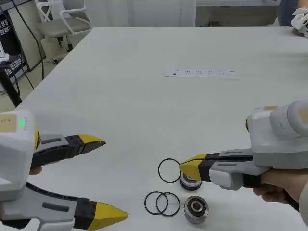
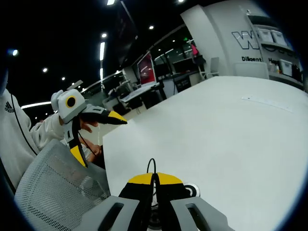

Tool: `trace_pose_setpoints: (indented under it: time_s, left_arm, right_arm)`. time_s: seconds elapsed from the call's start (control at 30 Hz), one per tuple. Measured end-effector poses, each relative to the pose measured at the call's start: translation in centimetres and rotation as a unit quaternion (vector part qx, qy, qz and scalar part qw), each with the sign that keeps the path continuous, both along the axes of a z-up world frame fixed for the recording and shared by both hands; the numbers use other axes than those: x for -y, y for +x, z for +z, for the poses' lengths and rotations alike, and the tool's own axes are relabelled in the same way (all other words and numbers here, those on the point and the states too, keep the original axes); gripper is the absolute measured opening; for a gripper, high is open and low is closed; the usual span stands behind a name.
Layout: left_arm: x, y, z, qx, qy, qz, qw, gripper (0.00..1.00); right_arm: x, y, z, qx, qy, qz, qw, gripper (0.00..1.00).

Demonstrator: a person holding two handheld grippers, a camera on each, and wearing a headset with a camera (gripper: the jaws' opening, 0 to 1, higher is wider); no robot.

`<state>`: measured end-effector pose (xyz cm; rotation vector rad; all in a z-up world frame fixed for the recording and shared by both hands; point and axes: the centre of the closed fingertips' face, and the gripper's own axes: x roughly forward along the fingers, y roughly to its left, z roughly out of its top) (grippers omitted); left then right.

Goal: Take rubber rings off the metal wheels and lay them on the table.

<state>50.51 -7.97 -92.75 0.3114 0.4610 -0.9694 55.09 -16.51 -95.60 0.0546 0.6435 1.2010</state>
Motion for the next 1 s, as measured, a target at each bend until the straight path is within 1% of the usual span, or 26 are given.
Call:
trace_pose_setpoints:
  time_s: [0.1, 0.17, 0.23, 0.3, 0.43, 0.5, 0.7, 0.73, 0.77, 0.83, 0.9, 1.0]
  left_arm:
    - [-0.6, -0.4, -0.5, -0.005, 0.0, 0.011, 0.9999, 0.81]
    - [-1.0, -0.6, -0.8, -0.01, -0.001, 0.024, 0.9997, 0.8]
    - [-1.5, -1.2, -1.2, -0.016, -0.006, 0.032, 0.9994, 0.79]
    - [-2.1, -1.4, -1.5, -0.023, -0.008, 0.046, 0.9986, 0.79]
    - [-2.7, -1.8, -1.6, -0.025, -0.01, 0.06, 0.9978, 0.79]
    - [-2.9, -2.0, -1.6, -0.028, -0.016, 0.069, 0.9971, 0.79]
    - [-3.0, -2.2, -1.9, -0.031, -0.02, 0.08, 0.9961, 0.79]
    - [-3.0, -2.3, -1.9, -0.031, -0.02, 0.081, 0.996, 0.79]
    - [-3.1, -2.3, -2.0, -0.031, -0.018, 0.083, 0.9959, 0.79]
    - [-3.5, -2.1, -2.1, -0.029, -0.011, 0.09, 0.9955, 0.79]
    - [-3.8, -1.9, -2.1, -0.028, -0.011, 0.096, 0.995, 0.79]
    - [-4.1, -1.8, -1.8, -0.024, -0.012, 0.101, 0.9946, 0.79]
  right_arm:
    - [-0.5, -0.6, -0.5, -0.017, 0.001, 0.006, 0.9998, 0.0]
    - [-0.7, -0.9, -0.8, -0.021, -0.002, 0.01, 0.9997, 0.0]
    - [-0.9, -1.3, -1.2, -0.028, -0.005, 0.014, 0.9995, 0.0]
    - [-1.1, -1.7, -1.5, -0.035, -0.008, 0.016, 0.9992, 0.0]
    - [-1.7, -2.6, -2.4, -0.047, -0.016, 0.028, 0.9984, 0.0]
    - [-1.9, -2.9, -2.7, -0.048, -0.02, 0.033, 0.9981, 0.0]
    - [-1.6, -2.9, -3.8, -0.051, -0.041, 0.026, 0.9975, 0.0]
    - [-1.3, -2.8, -4.3, -0.054, -0.055, 0.023, 0.9967, 0.0]
    - [-1.3, -2.8, -4.3, -0.053, -0.055, 0.023, 0.9968, 0.0]
    - [-1.3, -3.0, -4.4, -0.062, -0.052, 0.023, 0.9965, 0.0]
    - [-1.3, -3.0, -4.5, -0.061, -0.055, 0.024, 0.9963, 0.0]
    - [-1.2, -2.9, -4.9, -0.048, -0.069, 0.025, 0.9961, 0.0]
